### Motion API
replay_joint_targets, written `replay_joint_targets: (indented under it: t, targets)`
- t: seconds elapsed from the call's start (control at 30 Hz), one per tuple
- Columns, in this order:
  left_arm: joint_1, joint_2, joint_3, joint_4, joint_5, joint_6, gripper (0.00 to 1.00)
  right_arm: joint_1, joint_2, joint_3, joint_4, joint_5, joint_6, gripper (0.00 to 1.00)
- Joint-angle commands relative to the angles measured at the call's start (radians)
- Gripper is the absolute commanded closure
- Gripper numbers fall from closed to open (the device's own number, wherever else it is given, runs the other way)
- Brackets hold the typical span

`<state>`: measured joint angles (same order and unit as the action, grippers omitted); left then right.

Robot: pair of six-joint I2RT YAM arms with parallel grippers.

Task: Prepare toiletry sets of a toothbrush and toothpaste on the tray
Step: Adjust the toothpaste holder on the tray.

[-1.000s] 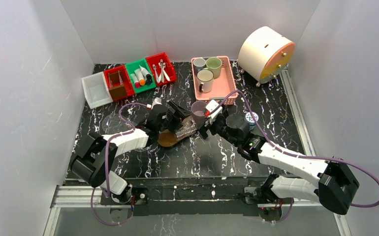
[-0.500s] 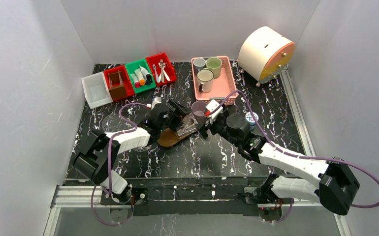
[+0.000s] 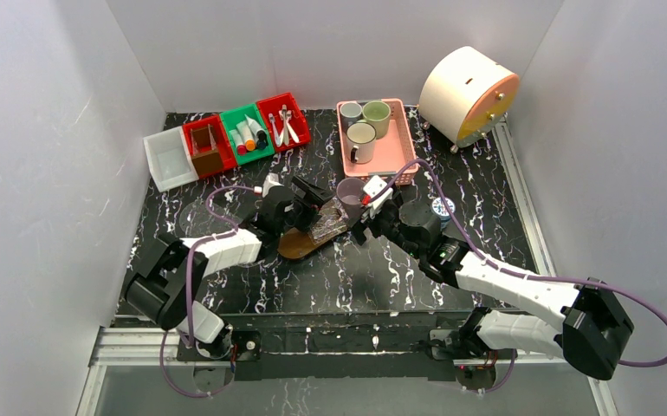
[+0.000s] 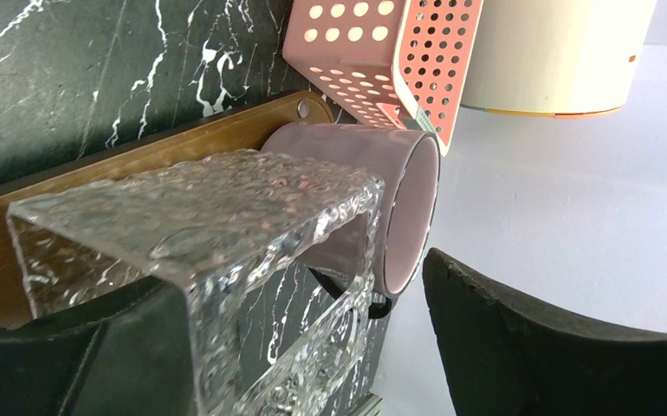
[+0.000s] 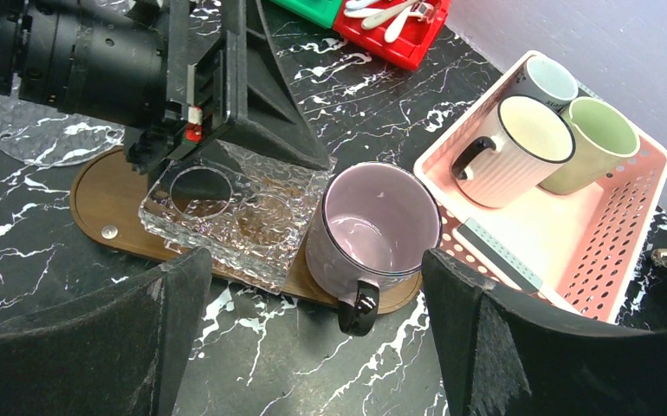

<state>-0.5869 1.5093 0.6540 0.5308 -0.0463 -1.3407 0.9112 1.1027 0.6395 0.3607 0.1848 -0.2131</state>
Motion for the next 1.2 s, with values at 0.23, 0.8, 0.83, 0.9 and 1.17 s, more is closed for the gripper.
replay_joint_targets:
  t: [0.23, 0.8, 0.83, 0.9, 1.17]
  targets:
    - [-0.007, -0.187, -0.063, -0.109, -0.064, 0.049, 0.12, 0.0, -0.033, 0.017, 0.017, 0.026, -0.008, 0.01]
    - [0.002, -0.401, -0.046, -0.39, -0.118, 0.287, 0.04, -0.002, -0.009, 0.081, -0.042, 0.087, -0.012, 0.01]
    - [0.002, -0.389, -0.052, -0.379, -0.103, 0.283, 0.04, -0.002, -0.009, 0.082, -0.043, 0.084, -0.014, 0.01]
    - [0.002, -0.369, -0.067, -0.362, -0.089, 0.271, 0.04, -0.002, -0.01, 0.087, -0.047, 0.078, -0.014, 0.01]
    - [0.0, -0.299, -0.086, -0.268, -0.047, 0.235, 0.06, -0.002, -0.015, 0.083, -0.049, 0.068, -0.013, 0.01]
